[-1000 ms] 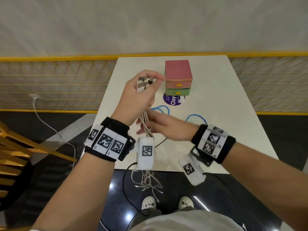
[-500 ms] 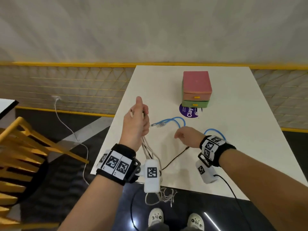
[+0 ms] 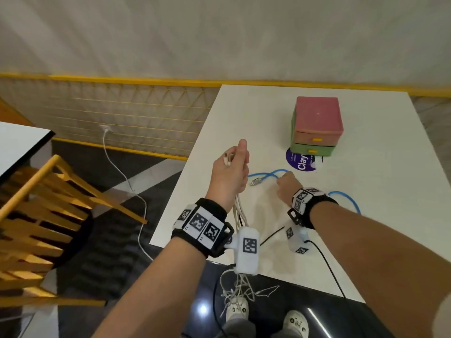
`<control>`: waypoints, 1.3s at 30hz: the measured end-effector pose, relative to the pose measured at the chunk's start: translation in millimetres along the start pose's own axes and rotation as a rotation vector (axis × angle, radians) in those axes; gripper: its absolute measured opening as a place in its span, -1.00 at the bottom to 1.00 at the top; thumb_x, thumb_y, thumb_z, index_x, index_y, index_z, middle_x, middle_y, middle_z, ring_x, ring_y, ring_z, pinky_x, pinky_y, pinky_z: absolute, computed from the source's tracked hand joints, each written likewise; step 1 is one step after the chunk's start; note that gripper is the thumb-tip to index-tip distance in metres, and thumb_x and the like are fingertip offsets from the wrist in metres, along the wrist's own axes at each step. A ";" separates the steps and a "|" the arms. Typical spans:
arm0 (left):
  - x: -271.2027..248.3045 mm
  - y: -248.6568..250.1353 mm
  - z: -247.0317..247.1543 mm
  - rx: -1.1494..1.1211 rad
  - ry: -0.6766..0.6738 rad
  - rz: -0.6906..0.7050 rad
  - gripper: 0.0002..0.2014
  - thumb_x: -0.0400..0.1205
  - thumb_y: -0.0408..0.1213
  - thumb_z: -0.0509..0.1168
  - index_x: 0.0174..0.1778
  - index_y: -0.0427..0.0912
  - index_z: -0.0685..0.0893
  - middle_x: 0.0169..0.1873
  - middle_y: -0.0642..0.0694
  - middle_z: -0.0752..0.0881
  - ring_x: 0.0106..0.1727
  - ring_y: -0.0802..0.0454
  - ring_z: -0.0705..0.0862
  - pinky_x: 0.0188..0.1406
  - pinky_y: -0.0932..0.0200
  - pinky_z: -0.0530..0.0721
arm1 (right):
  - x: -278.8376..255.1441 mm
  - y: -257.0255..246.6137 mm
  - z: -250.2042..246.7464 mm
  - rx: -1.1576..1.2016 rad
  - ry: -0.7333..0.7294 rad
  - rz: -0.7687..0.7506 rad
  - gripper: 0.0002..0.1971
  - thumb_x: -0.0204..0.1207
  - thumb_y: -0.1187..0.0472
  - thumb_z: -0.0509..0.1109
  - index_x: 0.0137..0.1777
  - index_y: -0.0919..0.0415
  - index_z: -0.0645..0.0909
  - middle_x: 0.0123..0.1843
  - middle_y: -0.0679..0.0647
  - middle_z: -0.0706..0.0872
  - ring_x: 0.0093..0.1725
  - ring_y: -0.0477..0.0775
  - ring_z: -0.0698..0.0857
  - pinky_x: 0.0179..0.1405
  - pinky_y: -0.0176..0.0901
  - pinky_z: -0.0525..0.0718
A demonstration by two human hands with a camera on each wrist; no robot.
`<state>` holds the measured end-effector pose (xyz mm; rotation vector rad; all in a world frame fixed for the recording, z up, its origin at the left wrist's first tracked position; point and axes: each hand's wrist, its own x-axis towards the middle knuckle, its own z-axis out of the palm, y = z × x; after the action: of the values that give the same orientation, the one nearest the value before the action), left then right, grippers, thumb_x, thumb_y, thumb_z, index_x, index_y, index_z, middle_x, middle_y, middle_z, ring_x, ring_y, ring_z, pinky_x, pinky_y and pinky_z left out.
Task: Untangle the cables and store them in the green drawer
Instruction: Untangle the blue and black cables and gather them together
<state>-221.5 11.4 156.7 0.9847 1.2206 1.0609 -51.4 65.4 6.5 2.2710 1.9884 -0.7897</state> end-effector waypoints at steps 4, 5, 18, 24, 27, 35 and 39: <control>-0.4 -2.6 2.8 -0.023 0.017 -0.010 -0.59 0.72 0.03 0.22 -0.39 -0.07 0.37 -0.63 0.07 0.22 -0.66 0.16 0.15 -0.72 0.38 0.13 | 3.3 5.2 1.1 0.028 0.041 0.030 -0.67 0.62 0.32 0.13 0.32 0.40 0.52 0.33 0.29 0.54 0.25 0.23 0.62 0.25 -0.08 0.63; -1.1 -3.4 3.8 -0.022 0.018 -0.012 -0.61 0.71 0.01 0.25 -0.39 -0.06 0.38 -0.63 0.07 0.22 -0.66 0.16 0.15 -0.72 0.38 0.14 | 3.2 6.6 1.7 0.049 0.061 0.020 -0.68 0.61 0.32 0.18 0.30 0.39 0.56 0.30 0.29 0.58 0.24 0.25 0.64 0.24 -0.05 0.64; 1.1 -19.0 12.2 0.021 0.128 -0.160 -0.66 0.70 0.01 0.28 0.03 -0.24 0.70 -0.29 -0.11 0.77 -0.72 0.18 0.30 -0.75 0.37 0.25 | -101.1 -17.1 -53.6 0.845 0.487 -0.395 -0.85 0.41 0.48 0.48 -0.13 0.26 0.82 -0.10 0.02 0.68 -0.10 -0.09 0.66 -0.08 -0.49 0.60; -7.0 -2.2 32.3 -0.034 0.007 -0.058 -0.65 0.69 -0.06 0.32 0.25 -0.24 0.66 -0.24 -0.05 0.83 -0.64 0.15 0.29 -0.68 0.35 0.27 | -171.3 -10.7 -45.8 0.826 0.301 -0.540 -0.86 0.42 0.48 0.46 -0.14 0.25 0.72 -0.14 -0.01 0.66 -0.13 -0.15 0.67 -0.03 -0.36 0.65; -9.0 8.6 33.6 -0.087 -0.014 0.023 -0.74 0.68 -0.19 0.35 0.26 -0.14 0.71 -0.43 -0.04 0.58 -0.64 0.17 0.28 -0.68 0.34 0.25 | -187.1 2.5 -34.4 0.820 0.180 -0.507 -0.81 0.49 0.36 0.40 -0.02 0.11 0.49 -0.15 0.01 0.65 -0.17 -0.08 0.64 -0.13 -0.19 0.68; -26.4 51.1 19.0 -0.082 0.043 0.283 -0.83 0.68 -0.22 0.30 -0.19 -0.01 0.76 -0.61 0.06 0.39 -0.55 0.15 0.27 -0.62 0.29 0.17 | -151.3 78.8 -22.6 0.152 0.152 -0.241 -0.83 0.48 0.33 0.24 -0.15 0.09 0.64 -0.22 -0.15 0.61 -0.14 0.00 0.59 0.33 -0.07 0.51; -31.7 66.5 7.1 0.095 0.029 0.399 -0.88 0.66 -0.20 0.34 -0.16 -0.02 0.76 -0.58 0.08 0.39 -0.53 0.17 0.31 -0.59 0.34 0.24 | -142.3 92.6 -49.9 -0.014 0.230 -0.083 -0.76 0.68 0.20 0.04 0.01 0.10 0.56 -0.04 0.13 0.74 0.07 0.18 0.68 0.45 0.15 0.36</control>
<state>-221.6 -4.3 229.0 1.3273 1.1313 1.3379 44.2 -66.4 76.0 2.3810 2.1860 -0.5376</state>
